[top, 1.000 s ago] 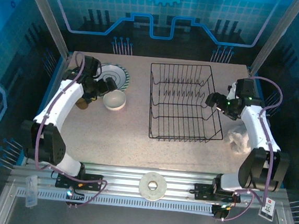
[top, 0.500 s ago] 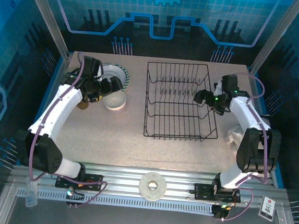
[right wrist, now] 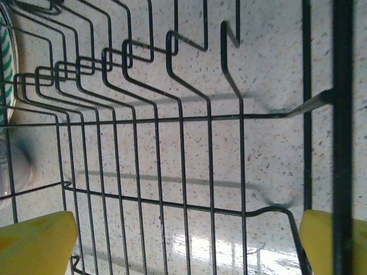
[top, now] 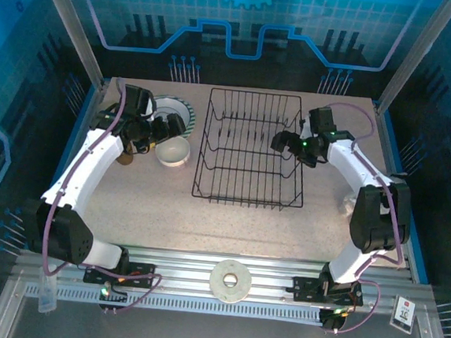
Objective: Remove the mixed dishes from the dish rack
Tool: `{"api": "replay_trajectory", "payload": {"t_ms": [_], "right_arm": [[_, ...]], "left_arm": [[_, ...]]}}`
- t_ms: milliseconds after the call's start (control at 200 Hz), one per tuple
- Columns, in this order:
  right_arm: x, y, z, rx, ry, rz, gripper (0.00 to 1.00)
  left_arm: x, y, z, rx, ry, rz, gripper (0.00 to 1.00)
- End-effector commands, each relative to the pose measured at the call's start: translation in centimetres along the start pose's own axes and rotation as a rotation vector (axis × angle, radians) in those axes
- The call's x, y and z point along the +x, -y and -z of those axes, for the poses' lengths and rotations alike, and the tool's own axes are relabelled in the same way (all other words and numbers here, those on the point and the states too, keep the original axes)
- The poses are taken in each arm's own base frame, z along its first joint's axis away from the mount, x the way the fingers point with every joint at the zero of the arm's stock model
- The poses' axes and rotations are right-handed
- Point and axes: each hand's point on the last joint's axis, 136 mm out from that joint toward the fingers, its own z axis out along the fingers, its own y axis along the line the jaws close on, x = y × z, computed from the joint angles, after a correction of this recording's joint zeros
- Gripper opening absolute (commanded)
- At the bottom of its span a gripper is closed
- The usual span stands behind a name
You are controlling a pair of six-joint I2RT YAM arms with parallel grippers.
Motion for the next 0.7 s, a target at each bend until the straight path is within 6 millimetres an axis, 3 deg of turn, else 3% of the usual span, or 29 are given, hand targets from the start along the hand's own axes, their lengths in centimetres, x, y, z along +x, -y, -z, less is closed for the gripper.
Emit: {"api": "replay_trajectory", "payload": {"t_ms": [0, 180, 340, 515, 695], "right_arm": [[-1.8, 0.4, 5.1, 0.044, 0.113, 0.011, 1.00], [-2.1, 2.2, 12.3, 0.186, 0.252, 0.091, 1.00], [-2.4, 3.6, 17.5, 0.269, 0.524, 0.135, 1.00], [-2.3, 5.1, 16.7, 0.172, 0.669, 0.185, 1.00], [-0.8, 7.9, 12.7, 0.191, 0.712, 0.286, 1.00]], "left_arm": [[-0.6, 1.2, 1.5, 0.055, 0.064, -0.070, 0.99], [-3.1, 0.0, 3.4, 0.004, 0.290, -0.170, 0.99], [-4.2, -3.4, 3.3, -0.082, 0.546, -0.261, 0.99], [-3.2, -6.4, 0.1, -0.118, 0.660, -0.374, 0.99], [-2.5, -9.3, -3.8, -0.217, 0.631, -0.480, 0.99]]}}
